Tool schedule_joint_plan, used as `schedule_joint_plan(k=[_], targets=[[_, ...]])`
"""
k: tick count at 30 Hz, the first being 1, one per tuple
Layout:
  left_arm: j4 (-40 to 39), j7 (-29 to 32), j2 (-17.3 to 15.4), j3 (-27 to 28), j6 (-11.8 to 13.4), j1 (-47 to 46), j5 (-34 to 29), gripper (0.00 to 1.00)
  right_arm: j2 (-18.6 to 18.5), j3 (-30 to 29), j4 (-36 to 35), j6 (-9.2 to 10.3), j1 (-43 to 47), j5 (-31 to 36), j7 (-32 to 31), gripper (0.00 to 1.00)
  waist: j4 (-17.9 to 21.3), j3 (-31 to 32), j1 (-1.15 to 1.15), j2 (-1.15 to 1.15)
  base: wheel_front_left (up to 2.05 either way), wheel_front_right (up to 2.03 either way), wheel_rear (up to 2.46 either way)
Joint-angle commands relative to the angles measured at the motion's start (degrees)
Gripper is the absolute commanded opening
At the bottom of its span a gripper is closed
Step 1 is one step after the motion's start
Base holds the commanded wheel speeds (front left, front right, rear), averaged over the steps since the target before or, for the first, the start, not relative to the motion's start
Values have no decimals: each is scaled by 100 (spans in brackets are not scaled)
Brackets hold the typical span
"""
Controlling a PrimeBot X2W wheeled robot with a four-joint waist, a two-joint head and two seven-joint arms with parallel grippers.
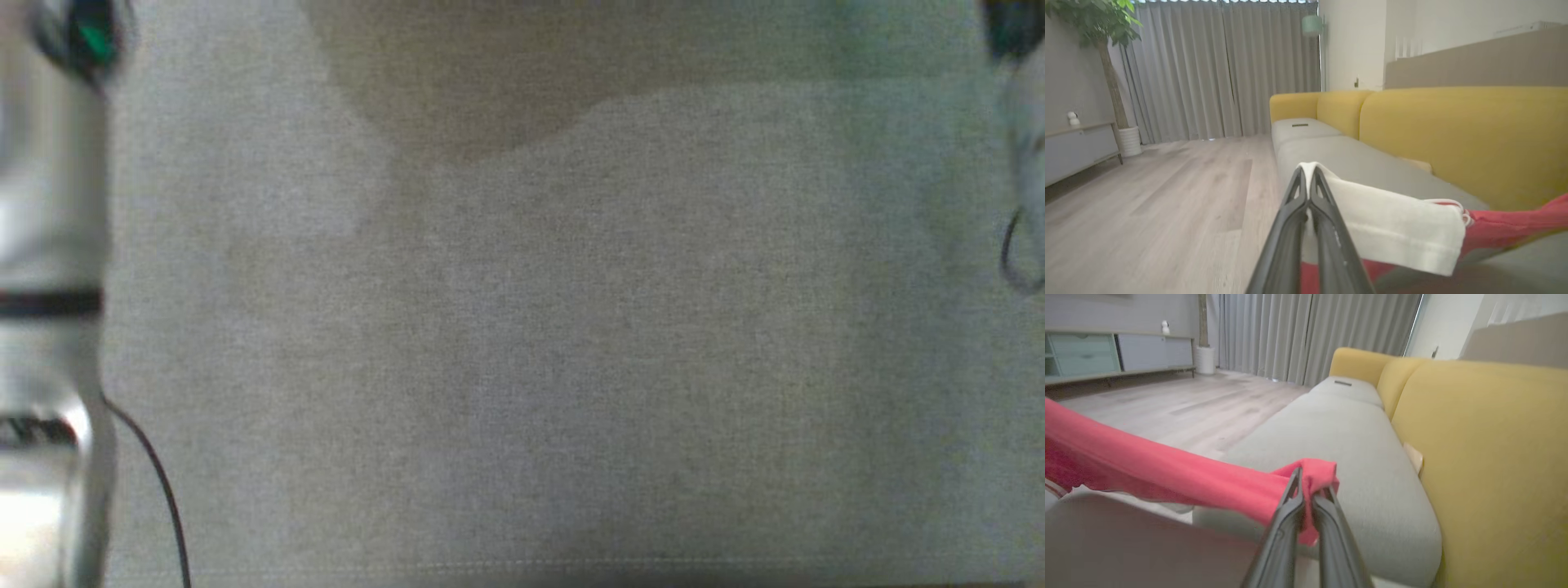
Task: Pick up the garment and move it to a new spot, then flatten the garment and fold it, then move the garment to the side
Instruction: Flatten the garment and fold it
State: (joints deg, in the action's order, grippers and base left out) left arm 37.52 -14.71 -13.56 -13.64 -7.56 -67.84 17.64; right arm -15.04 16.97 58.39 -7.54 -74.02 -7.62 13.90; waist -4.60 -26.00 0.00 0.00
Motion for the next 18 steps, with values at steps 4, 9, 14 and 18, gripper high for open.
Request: schedule_joint_plan(k=[4, 9, 14, 18], targets=[[-549, -28, -358, -115, 9, 949, 104, 0, 22, 413, 99, 5, 737, -266, 84, 0, -11, 339, 0, 0, 0, 0, 0], [-783, -28, -495, -256, 9, 2131, 285, 0, -36, 1123, 277, 5, 1531, -698, -141, 0, 21, 761, 0, 0, 0, 0, 0], [-973, -29, -750, -679, 8, 3127, 321, 0, -293, 1809, 63, 5, 2121, -1367, -488, 0, 36, 1150, 0, 0, 0, 0, 0], [-1196, -29, -975, -1004, 8, 3673, 281, 0, -658, 2334, -296, 5, 2433, -1871, -757, 0, 40, 1398, 0, 0, 0, 0, 0]])
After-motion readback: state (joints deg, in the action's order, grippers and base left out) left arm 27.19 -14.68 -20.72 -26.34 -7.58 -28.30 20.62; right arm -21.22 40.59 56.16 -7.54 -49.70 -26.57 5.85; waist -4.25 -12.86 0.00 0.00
